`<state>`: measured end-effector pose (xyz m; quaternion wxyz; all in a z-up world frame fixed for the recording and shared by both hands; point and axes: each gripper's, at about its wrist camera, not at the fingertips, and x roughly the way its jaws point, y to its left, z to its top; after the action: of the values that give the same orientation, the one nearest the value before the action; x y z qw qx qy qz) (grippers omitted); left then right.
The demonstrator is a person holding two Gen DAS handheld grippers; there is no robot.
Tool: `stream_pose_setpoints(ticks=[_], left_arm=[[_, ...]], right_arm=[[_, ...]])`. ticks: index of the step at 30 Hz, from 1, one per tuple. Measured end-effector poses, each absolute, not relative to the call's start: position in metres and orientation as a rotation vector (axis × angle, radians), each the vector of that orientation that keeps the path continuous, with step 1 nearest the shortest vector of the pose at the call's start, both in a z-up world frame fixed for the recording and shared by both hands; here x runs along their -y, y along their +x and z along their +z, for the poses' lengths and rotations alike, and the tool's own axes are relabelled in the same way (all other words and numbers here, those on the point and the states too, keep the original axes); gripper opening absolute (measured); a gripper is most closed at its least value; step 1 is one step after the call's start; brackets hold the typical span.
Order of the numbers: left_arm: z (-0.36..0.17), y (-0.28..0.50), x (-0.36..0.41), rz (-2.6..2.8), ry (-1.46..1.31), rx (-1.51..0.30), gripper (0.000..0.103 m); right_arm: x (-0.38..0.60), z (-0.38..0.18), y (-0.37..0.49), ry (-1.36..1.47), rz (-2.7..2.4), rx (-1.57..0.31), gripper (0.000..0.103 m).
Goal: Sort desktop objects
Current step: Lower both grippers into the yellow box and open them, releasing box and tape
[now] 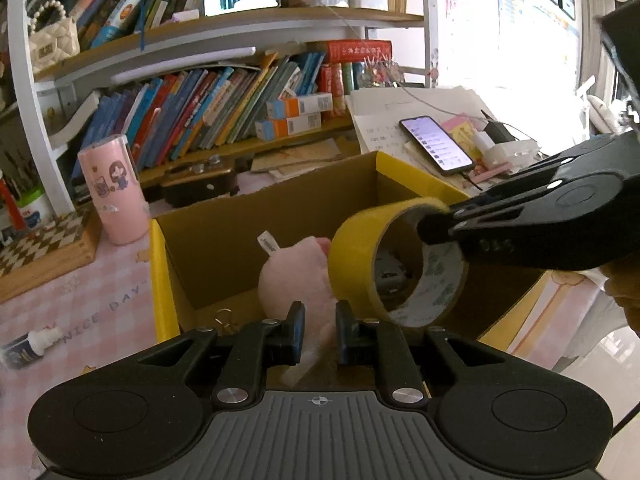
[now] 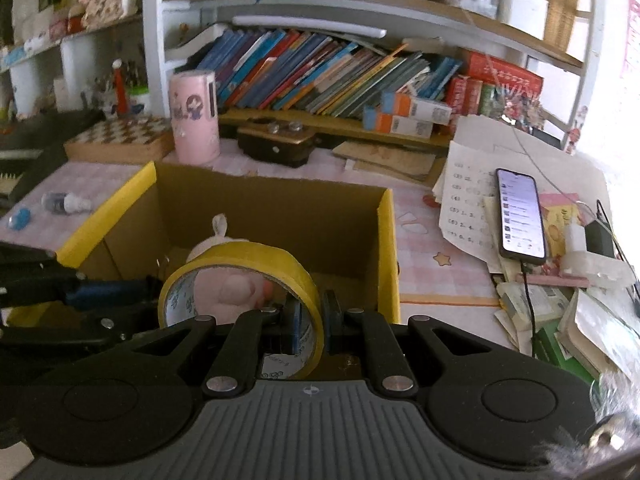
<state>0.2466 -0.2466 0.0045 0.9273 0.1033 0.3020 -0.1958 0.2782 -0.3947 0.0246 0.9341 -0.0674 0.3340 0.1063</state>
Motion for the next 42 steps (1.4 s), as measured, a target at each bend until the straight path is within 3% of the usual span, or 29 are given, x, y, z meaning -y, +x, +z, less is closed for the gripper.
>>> stream_pose_setpoints(ticks=[11,22,26,29,42], left_arm=[[0.014,0.225,0.24,-0.382,0.218,-0.57,0.047],[0.028,0.211,0.228,-0.341,0.202,-0.516,0.048],[0.03,0.208,0.224,-0.331,0.195,-0.513,0.049],[0.032,0.203,0.222,-0.325,0.193,-0.506,0.057],[0.038,0.18,0.201,-0.3,0.153,-0.479,0.065]], right_arm=[[0.388,0.009,0.289,-0.195,0.278,-0.78,0.01],[0.379,0.0,0.291,-0.207,0.304,-0.838,0.016],[0.379,0.004,0.285,-0.189,0.295,-0.814,0.024],[0.382,0.01,0.281,-0.157,0.286,-0.8,0.027],[0.389,0.036,0.245,-0.09,0.217,-0.702,0.035]])
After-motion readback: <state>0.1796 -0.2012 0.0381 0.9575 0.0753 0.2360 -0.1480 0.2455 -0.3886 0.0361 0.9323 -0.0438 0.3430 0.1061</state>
